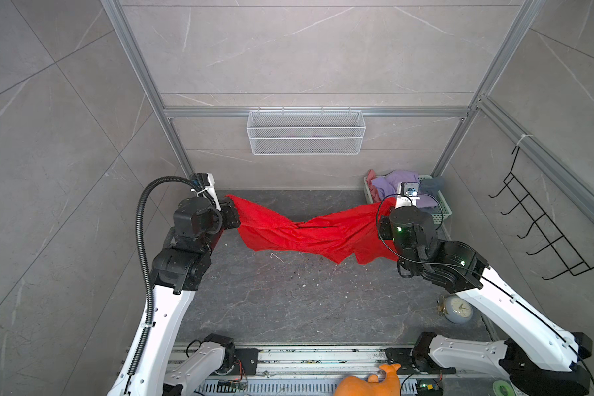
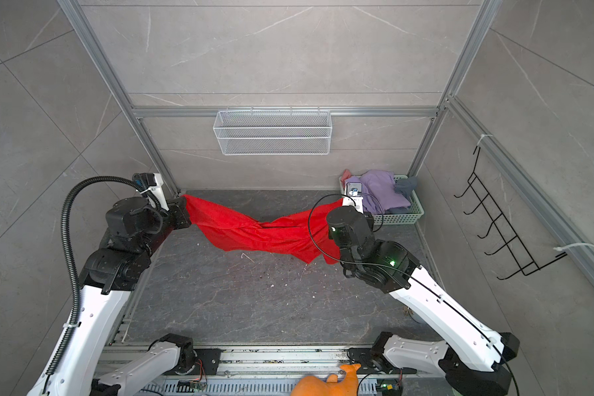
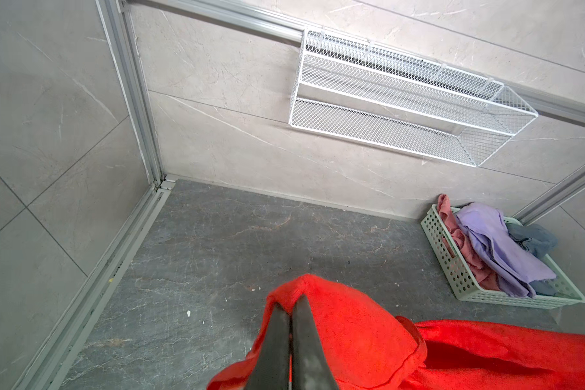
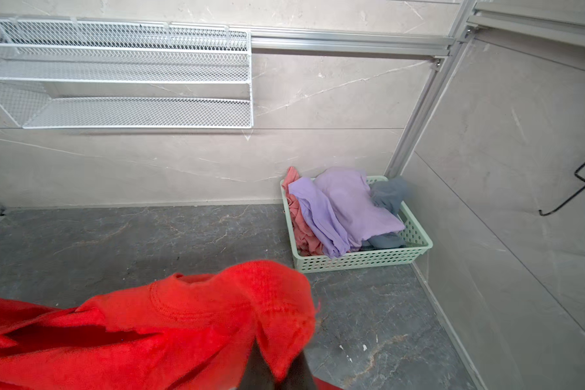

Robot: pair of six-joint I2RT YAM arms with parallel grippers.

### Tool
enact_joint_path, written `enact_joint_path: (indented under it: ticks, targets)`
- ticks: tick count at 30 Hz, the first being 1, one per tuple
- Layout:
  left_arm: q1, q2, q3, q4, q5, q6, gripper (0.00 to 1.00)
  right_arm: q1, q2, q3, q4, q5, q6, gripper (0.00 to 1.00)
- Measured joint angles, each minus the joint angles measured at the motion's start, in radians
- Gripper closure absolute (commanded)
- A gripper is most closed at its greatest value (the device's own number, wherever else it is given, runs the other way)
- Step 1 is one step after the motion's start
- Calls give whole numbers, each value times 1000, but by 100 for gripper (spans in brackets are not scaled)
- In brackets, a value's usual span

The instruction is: Fold and stack the t-shirts

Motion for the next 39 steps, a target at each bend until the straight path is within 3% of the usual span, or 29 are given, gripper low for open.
enact_joint_path:
  ticks: [6, 11, 17, 23, 24, 26, 27, 29, 32, 39]
  targets:
    - [0, -108, 35, -3, -1, 13, 100, 0, -93, 66, 18, -111, -28, 100]
    - [0, -97, 116, -16, -6, 25, 100, 0, -101, 166, 37, -167, -52, 100]
    - [3, 90, 143, 2, -7, 27, 100, -29, 95, 208, 91, -173, -72, 100]
    - [84, 319, 50, 42, 57, 7, 100, -200, 357, 124, 131, -334, -18, 99]
    - [110, 355, 28, 45, 82, -2, 89, -230, 407, 122, 135, -362, -8, 93]
    - [154, 423, 7, 54, 134, -19, 51, -270, 487, 122, 156, -405, 7, 73]
    - [180, 465, 7, 60, 161, -32, 37, -286, 523, 122, 169, -425, 8, 63]
    - [214, 534, 13, 83, 201, -42, 30, -309, 578, 122, 194, -458, 23, 42]
    - [248, 620, 42, 91, 229, -53, 22, -334, 625, 123, 209, -488, 37, 30]
    - [259, 623, 44, 80, 225, -76, 21, -349, 617, 106, 212, -513, 49, 27]
